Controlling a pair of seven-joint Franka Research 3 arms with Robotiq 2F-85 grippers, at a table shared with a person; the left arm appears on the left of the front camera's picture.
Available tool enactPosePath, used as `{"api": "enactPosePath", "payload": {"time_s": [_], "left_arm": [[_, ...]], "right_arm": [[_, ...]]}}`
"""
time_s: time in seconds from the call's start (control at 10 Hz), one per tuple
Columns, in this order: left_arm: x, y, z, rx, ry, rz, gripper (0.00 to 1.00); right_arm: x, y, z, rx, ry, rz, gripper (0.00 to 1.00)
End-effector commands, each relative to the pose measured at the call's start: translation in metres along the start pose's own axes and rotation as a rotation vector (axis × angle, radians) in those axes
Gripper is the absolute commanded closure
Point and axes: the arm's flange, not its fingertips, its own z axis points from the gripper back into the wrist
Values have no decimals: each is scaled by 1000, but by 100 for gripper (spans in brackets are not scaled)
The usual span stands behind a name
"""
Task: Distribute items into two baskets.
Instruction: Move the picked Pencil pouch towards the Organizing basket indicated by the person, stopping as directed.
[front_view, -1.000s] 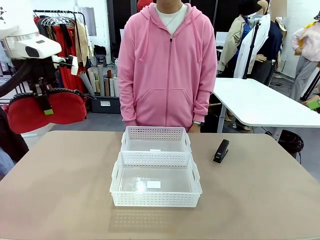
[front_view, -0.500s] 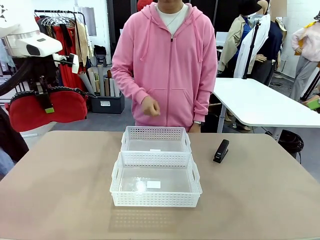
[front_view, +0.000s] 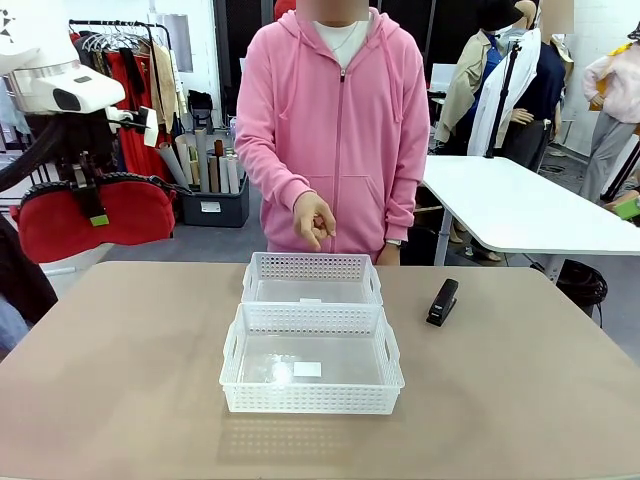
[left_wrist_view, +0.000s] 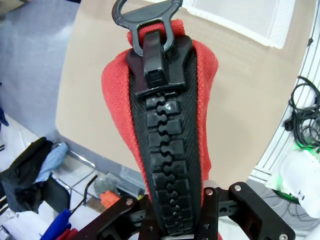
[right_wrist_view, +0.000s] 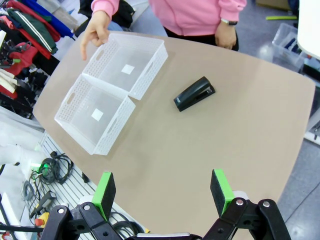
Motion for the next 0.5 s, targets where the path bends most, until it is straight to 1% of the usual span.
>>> {"api": "enactPosePath", "payload": {"time_s": [0.0, 0.4], "left_arm": [[0, 2, 3, 0, -9, 5, 100], [0, 2, 3, 0, -9, 5, 100]], "right_arm": [[2, 1, 0, 1, -12, 6, 0], [2, 1, 0, 1, -12, 6, 0]]}}
